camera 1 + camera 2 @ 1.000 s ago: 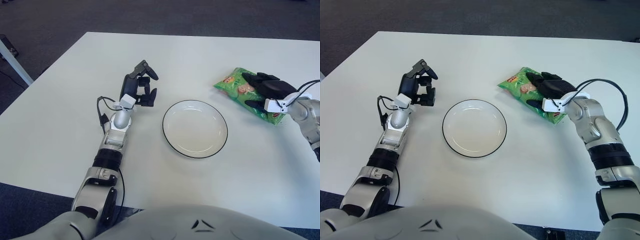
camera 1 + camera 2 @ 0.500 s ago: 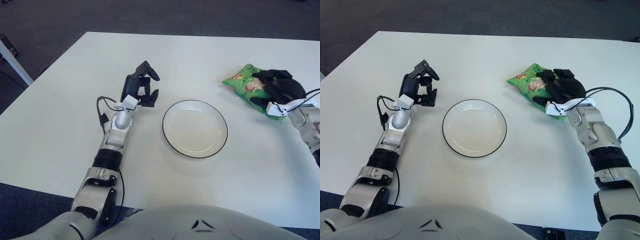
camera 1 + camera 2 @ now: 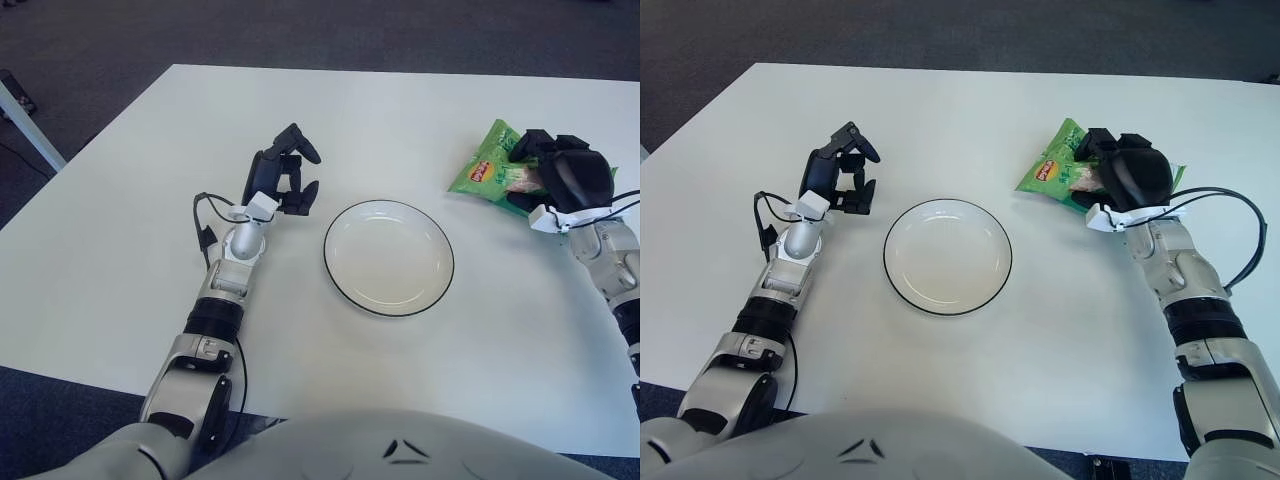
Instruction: Put the snack into the plate.
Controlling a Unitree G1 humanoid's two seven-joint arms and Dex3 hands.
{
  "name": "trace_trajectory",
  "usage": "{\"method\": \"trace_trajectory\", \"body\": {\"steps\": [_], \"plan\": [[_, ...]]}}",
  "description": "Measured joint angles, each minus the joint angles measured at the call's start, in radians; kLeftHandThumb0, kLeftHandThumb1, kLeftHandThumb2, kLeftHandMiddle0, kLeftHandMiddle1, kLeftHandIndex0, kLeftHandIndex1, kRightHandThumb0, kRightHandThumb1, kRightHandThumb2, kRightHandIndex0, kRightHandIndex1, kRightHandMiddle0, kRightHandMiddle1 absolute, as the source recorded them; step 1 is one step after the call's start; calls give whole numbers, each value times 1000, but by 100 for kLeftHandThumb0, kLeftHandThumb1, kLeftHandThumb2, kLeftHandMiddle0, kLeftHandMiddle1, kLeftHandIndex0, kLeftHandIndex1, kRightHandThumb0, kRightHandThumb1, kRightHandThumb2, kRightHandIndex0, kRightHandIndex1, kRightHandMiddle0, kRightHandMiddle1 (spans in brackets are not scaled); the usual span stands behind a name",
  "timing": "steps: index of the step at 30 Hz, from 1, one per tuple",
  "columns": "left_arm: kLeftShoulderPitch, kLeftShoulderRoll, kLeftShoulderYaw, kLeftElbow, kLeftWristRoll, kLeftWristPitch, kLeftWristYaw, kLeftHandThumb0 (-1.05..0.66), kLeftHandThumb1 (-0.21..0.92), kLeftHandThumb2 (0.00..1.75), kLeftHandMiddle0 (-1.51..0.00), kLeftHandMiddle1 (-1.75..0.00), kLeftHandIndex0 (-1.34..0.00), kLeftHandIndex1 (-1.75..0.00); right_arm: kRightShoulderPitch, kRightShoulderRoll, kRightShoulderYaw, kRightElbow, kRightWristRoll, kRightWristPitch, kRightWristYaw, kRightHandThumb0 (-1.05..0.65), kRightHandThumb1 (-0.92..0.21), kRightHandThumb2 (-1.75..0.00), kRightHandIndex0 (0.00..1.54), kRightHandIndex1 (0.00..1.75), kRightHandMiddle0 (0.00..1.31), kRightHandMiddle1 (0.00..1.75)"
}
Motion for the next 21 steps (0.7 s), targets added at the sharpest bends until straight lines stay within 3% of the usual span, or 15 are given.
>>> {"method": "trace_trajectory", "body": {"steps": [4, 9, 21], "plan": [[0, 2, -1, 4, -1, -5, 0, -47, 35, 128, -132, -175, -59, -175, 4, -1, -22, -38, 33, 20, 74, 0, -11, -155, 75, 171, 55, 175], [-1, 3, -2, 8, -1, -17, 0, -47, 33, 130, -132, -175, -60, -175, 17, 0, -59, -110, 100, 62, 177, 0, -6, -161, 78, 174, 59, 175], [-5, 6, -5, 20, 11, -25, 11, -48, 32, 131, -131, -175, -61, -175, 37, 38, -180, -417, 291, 358, 463, 0, -9, -158, 78, 173, 56, 175]]}}
